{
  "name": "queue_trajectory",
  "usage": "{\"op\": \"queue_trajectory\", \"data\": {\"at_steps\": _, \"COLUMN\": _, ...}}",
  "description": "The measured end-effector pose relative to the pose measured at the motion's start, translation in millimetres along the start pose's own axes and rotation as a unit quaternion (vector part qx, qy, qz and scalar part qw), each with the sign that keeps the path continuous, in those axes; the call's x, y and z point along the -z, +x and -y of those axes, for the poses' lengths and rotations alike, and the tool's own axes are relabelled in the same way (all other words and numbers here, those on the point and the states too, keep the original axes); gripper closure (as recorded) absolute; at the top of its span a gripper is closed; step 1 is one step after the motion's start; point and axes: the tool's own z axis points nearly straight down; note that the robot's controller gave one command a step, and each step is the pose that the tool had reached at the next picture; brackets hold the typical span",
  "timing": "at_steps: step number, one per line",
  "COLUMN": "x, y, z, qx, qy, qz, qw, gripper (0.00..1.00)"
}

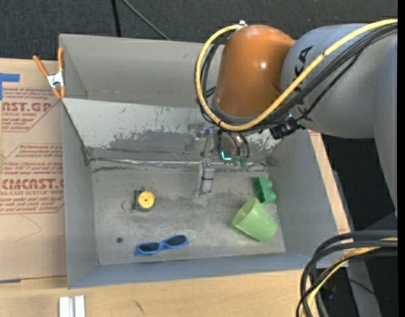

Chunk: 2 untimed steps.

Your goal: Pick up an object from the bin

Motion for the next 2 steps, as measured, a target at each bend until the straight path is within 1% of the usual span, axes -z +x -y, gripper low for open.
{"op": "queue_trajectory", "data": {"at_steps": 1, "x": -80, "y": 17.8, "z": -39, "qx": 0.054, "qy": 0.000, "qz": -0.0003, "qw": 0.9985, "gripper": 0.00}}
{"op": "queue_trajectory", "data": {"at_steps": 2, "x": -136, "y": 98.5, "z": -74, "qx": 0.161, "qy": 0.000, "qz": 0.0077, "qw": 0.9869, "gripper": 0.00}}
